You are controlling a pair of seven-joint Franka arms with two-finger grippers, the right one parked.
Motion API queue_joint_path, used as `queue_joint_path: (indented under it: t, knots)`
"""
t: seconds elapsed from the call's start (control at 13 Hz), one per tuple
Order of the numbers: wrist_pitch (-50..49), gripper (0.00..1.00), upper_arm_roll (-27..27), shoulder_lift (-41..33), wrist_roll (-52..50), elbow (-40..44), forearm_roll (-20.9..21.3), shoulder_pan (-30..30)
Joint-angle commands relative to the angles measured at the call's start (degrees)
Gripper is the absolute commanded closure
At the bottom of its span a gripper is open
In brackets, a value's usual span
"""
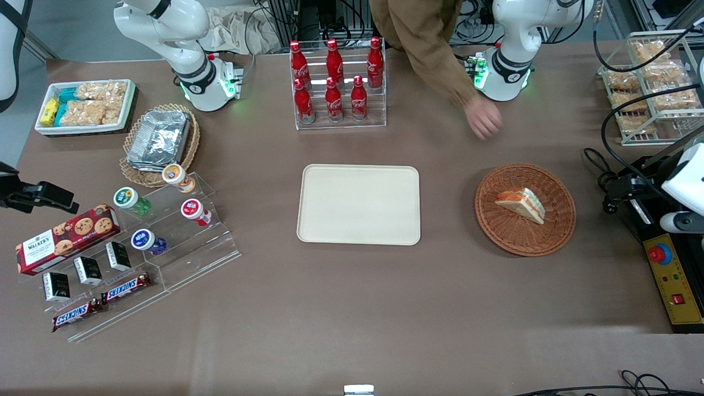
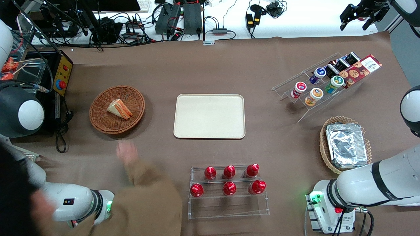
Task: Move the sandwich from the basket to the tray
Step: 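Move the left gripper from rest toward the wicker basket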
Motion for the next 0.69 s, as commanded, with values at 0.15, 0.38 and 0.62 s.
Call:
queue_joint_path:
  t: [0.15,0.38,0.62]
  knots:
    - [-3.2,0.00,-0.1,-3.2,0.2,-1.0,-0.5,0.6]
    - [-5.3,0.00,-0.1,-9.9,-3.9,-12.4,-0.7,0.6]
    - [7.9,0.00,0.2,-22.4,-20.6,-34.1,-3.0,1.7]
